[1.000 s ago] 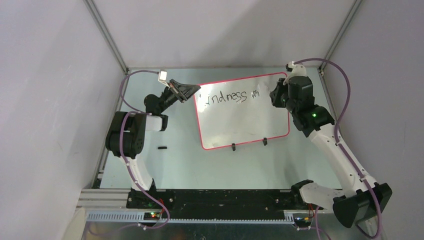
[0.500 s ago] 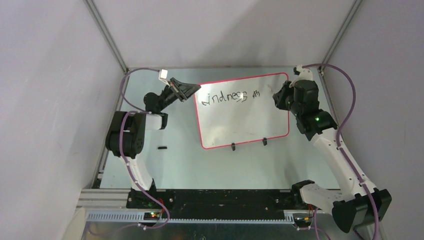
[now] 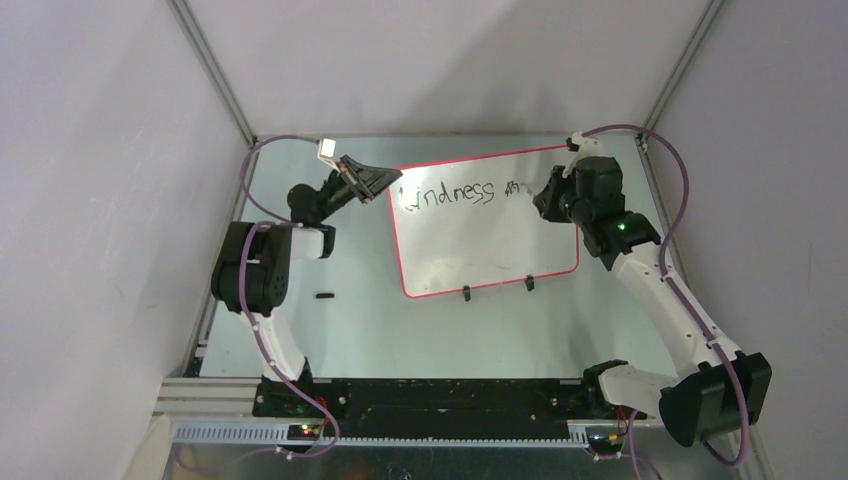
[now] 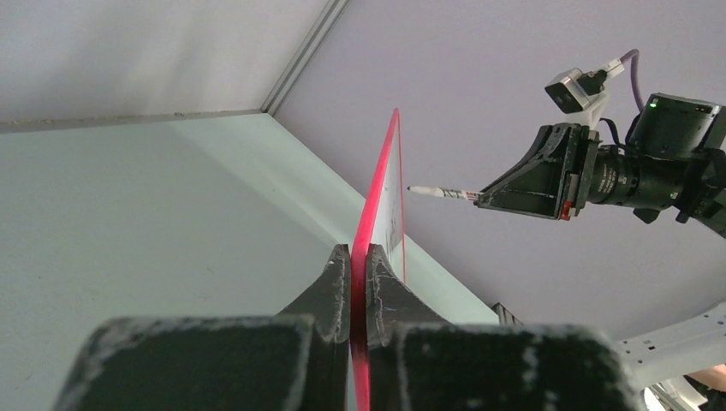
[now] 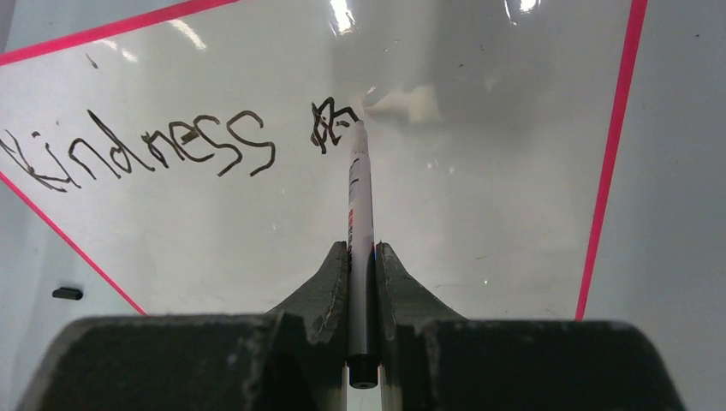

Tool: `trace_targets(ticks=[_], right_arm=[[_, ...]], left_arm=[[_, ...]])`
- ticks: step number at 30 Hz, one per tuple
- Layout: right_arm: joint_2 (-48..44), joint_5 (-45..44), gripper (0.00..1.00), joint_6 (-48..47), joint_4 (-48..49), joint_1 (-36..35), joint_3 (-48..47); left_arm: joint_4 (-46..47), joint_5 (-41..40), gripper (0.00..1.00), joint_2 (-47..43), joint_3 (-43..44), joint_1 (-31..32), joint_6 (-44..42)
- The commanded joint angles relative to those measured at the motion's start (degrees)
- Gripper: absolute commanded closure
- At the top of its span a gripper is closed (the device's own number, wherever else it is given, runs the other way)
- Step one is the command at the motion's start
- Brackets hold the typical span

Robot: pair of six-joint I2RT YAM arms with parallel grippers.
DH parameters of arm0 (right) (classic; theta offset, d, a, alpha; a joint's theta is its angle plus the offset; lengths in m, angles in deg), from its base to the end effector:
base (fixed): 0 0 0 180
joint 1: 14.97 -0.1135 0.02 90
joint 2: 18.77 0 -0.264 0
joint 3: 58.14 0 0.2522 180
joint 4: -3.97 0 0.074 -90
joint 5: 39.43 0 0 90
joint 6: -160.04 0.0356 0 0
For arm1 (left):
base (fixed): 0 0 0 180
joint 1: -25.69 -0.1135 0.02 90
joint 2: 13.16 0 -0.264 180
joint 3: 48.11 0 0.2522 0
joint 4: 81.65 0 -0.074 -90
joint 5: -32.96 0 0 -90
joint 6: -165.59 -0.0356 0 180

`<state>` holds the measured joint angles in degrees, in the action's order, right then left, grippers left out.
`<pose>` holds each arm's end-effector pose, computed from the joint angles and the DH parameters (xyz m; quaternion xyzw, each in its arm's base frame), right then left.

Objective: Write a sentence on the whiteboard

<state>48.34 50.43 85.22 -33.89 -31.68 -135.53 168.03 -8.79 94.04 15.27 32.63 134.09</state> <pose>0.2515 0.0754 0.3510 -0.0108 0.8552 0.1413 0.4985 0.3621 -0.0708 0.2337 0.1011 0.5870 -0.6006 0.5334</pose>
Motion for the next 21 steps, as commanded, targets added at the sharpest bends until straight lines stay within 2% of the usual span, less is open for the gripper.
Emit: trace_targets(ticks=[1, 21], right_arm=[[0.18, -1.66, 1.00, -1.14, -0.39, -0.12, -3.18], [1.89, -3.44, 1.00, -1.06, -1.50, 0.88, -4.52]], left_arm=[[1.28, 1.74, 1.00, 0.12, 1.80, -0.47, -3.25], [1.42, 1.65, 1.00, -0.04, 1.70, -0.47, -3.24]])
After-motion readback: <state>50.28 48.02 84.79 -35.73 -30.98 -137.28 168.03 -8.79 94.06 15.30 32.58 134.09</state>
